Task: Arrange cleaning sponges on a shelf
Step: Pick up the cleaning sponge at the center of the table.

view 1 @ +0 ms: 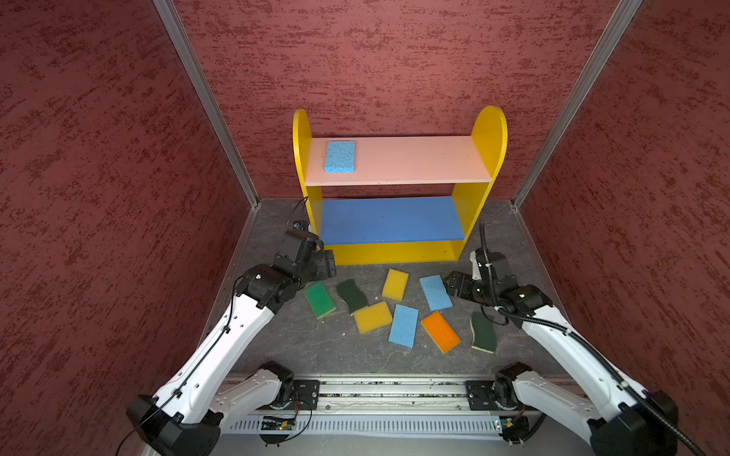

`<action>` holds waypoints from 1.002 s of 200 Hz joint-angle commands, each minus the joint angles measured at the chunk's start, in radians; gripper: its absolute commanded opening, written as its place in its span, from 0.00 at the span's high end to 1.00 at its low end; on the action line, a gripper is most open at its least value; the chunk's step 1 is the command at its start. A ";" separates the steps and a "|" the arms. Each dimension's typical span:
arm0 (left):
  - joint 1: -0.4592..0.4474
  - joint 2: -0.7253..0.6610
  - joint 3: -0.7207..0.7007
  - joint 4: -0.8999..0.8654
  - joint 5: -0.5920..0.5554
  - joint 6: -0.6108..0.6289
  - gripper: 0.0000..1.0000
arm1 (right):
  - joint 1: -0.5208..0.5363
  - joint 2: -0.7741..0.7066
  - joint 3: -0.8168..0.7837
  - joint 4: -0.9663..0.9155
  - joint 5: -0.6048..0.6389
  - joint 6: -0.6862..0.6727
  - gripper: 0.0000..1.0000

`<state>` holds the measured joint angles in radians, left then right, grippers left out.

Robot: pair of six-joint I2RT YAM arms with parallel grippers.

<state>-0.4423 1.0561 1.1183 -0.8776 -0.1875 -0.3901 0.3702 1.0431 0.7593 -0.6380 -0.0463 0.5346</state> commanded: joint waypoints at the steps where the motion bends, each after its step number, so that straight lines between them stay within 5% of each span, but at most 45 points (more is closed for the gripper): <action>1: 0.016 0.029 -0.031 0.033 0.050 0.004 0.14 | 0.016 0.047 -0.005 0.064 -0.003 0.009 0.03; 200: 0.078 0.153 -0.071 0.130 0.140 0.010 0.15 | 0.138 0.518 0.144 0.046 0.139 -0.188 0.01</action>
<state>-0.3706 1.1992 1.0489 -0.7544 -0.0566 -0.3874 0.4927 1.5501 0.8757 -0.5739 0.0505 0.3828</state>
